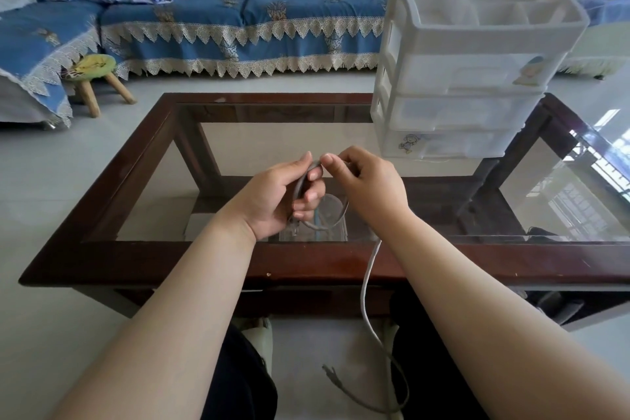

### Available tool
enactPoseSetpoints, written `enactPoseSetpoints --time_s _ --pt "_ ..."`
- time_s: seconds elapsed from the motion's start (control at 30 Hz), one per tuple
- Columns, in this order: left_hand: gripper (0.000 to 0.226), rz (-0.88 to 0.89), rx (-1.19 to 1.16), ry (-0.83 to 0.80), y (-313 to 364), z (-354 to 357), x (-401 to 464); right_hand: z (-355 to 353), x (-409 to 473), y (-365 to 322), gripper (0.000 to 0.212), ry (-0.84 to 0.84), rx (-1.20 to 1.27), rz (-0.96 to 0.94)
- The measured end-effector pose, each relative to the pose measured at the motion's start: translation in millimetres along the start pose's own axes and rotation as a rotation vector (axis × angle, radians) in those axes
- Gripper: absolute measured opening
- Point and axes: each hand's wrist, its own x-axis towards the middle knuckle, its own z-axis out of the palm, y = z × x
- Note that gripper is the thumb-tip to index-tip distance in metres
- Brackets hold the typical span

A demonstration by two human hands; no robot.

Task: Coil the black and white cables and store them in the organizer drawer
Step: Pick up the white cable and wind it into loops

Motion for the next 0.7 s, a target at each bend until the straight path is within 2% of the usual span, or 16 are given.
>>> enactPoseSetpoints --time_s 0.17,0.33,0.43,0.53,0.7 --pt "0.038 0.046 0.059 0.005 -1.9 5.7 -1.6 -2.2 2.7 4.9 0.040 -0.026 0.051 0.000" --pt "0.044 -0.052 -0.210 -0.081 -1.6 7.7 -4.1 1.0 4.9 11.6 0.057 -0.013 0.168 0.011" --pt "0.038 -0.031 -0.253 -0.065 -0.7 7.7 -3.1 1.1 5.7 10.9 0.048 -0.052 0.189 0.013" --pt "0.034 0.024 -0.311 0.010 2.6 6.7 -1.8 3.4 6.5 11.6 0.037 -0.144 0.193 0.016" --pt "0.038 0.169 -0.579 0.244 8.3 -1.8 0.8 8.3 6.7 15.5 0.029 -0.289 -0.004 0.058"
